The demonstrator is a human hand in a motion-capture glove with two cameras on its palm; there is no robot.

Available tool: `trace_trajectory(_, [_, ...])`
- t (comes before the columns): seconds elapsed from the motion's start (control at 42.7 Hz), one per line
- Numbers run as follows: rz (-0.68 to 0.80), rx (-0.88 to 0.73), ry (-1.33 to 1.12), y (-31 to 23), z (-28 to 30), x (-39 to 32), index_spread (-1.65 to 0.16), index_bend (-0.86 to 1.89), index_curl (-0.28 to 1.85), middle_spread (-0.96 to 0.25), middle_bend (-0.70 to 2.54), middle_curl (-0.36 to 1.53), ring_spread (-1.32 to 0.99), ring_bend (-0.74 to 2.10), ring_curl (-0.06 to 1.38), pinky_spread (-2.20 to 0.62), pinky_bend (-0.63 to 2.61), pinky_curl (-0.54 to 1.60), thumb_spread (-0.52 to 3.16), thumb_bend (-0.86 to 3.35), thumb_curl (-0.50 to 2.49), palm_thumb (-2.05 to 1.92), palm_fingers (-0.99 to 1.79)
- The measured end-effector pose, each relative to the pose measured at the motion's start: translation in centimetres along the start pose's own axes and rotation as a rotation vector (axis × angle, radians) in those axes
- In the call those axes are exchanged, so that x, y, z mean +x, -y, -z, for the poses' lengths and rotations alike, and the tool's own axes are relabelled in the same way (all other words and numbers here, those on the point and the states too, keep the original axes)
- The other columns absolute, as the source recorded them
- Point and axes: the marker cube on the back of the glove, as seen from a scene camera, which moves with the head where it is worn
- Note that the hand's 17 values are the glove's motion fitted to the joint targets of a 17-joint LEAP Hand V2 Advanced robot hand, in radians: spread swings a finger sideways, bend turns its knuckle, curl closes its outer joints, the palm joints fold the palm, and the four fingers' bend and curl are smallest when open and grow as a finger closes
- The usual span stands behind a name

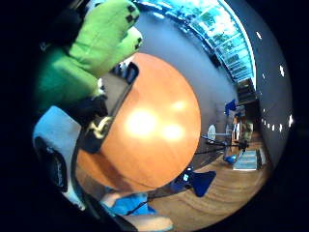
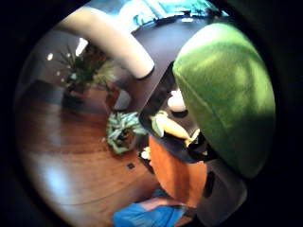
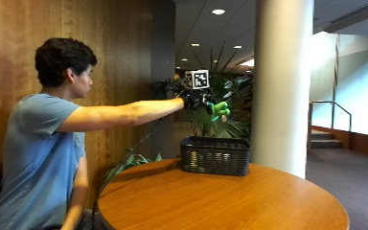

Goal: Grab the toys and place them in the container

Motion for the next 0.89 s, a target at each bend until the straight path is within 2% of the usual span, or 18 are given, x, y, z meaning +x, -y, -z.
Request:
trace_trajectory(0.117, [0.150,-0.052,0.009,-0.9,-1.4,-0.8,-0.29,0.05,0.55,-0.10,0.45,0.58,-0.35,0.96,0.52,-0.19,1.53,0.40,1.16,0.13,0.82,0.57,0.02])
trace_trajectory(0.234, [0.056,-0.031,0.082,-0.3,-2.3,-2.4,-0.27,-0.06,0.41,0.01,0.27,0.51,-0.24,0.93,0.51,-0.16,1.69,0.42,1.17,0.05,0.73,0.50,-0.27])
trace_trajectory(0.422, [0.090,-0.043,0.121,-1.0,-2.3,-2.2,-0.26,-0.02,0.27,0.10,0.16,0.45,-0.12,0.83,0.46,-0.11,1.70,0.42,1.16,-0.08,0.58,0.24,-0.31])
trace_trajectory(0.609, [0.083,-0.040,-0.047,-0.8,-1.4,-1.8,-0.25,0.01,0.19,0.13,0.15,0.41,-0.05,0.76,0.44,-0.08,1.66,0.40,1.15,-0.04,0.49,0.16,-0.29])
trace_trajectory(0.703, [0.028,-0.057,-0.101,-0.3,-0.9,-2.3,-0.25,0.03,0.17,0.14,0.15,0.39,-0.02,0.72,0.42,-0.06,1.63,0.39,1.15,-0.03,0.46,0.15,-0.28])
trace_trajectory(0.89, [-0.109,-0.090,-0.160,-2.6,0.2,4.7,-0.26,0.09,0.17,0.14,0.14,0.37,0.02,0.53,0.37,-0.02,1.58,0.36,1.15,-0.03,0.41,0.11,-0.30])
